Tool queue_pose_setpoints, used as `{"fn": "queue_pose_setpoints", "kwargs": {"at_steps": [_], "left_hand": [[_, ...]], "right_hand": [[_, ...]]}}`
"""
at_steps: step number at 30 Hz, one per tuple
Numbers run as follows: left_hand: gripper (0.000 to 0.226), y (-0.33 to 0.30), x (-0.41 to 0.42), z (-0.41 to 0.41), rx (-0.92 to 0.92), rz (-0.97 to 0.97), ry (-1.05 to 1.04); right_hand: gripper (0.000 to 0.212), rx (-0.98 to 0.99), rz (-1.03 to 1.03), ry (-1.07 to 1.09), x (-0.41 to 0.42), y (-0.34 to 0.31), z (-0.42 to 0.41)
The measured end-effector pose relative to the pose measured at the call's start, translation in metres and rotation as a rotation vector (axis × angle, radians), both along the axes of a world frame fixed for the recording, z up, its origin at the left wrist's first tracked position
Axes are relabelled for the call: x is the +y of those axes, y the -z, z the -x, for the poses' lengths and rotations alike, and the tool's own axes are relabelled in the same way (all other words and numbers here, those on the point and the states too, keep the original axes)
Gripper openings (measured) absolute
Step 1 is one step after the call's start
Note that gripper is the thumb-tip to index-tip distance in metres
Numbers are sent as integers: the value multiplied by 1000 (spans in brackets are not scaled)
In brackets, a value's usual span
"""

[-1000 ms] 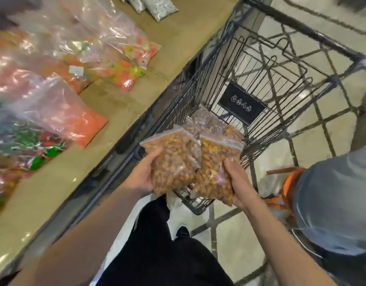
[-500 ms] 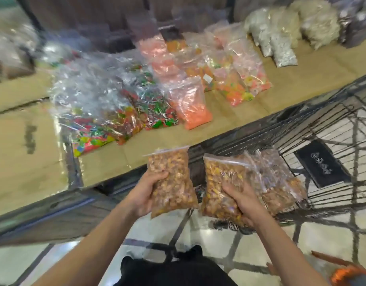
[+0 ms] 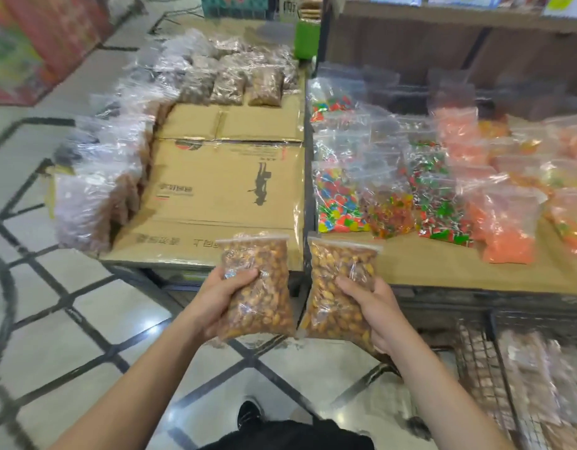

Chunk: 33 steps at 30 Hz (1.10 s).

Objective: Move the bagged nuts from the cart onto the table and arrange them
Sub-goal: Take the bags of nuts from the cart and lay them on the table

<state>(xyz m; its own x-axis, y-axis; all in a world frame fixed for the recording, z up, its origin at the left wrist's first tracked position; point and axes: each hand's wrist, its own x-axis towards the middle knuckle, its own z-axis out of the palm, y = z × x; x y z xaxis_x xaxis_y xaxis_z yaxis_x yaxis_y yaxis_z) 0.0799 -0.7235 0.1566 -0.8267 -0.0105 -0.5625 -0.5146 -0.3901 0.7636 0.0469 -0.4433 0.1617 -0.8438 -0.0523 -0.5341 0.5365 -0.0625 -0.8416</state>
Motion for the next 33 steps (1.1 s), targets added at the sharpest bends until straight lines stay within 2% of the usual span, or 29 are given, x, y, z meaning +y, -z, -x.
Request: {"fn": "queue_pose_setpoints", "kwargs": {"at_steps": [4,6,8,10,11,14,16,20,23,27,29,32,33], "left_hand": [[55,-6,-72,1,17,-22,-104],[69,-7,-99,8,51,-30,-124],[92,-9,-120,19,75,-29,-126],[108,-11,-136,34,82,-22,-132],[105,-11,-142,43,84,-24,-136],[73,-8,-158,71,66,-56,-172],[69,-6,-167,91,57,-60,-179],[106,-7,-185,141,69,-30,-181],[115,-11,-203,182,90,-22,-153],[109,-26,-223,245,101,14,-102],[106,-35,-226,276,117,39,-100],[75,-42,-233,314,122,44,-79],[72,-42,-236,325,117,44,-68]], "right_hand": [[68,40,-57,-28,-80,-3,16],[66,41,-51,-40,-108,-7,24],[62,62,-31,-69,-129,-9,34],[65,84,-32,-101,-142,-9,47],[73,95,-45,-110,-149,-9,55],[112,110,-105,-111,-165,-6,84],[120,115,-103,-102,-172,2,109],[108,127,-65,-114,-191,-2,160],[112,97,-63,-113,-204,-2,201],[109,93,-36,-72,-222,-3,258],[96,91,0,-65,-228,-6,285],[95,83,-6,-56,-239,-10,318],[92,89,-4,-53,-242,-11,328]]}}
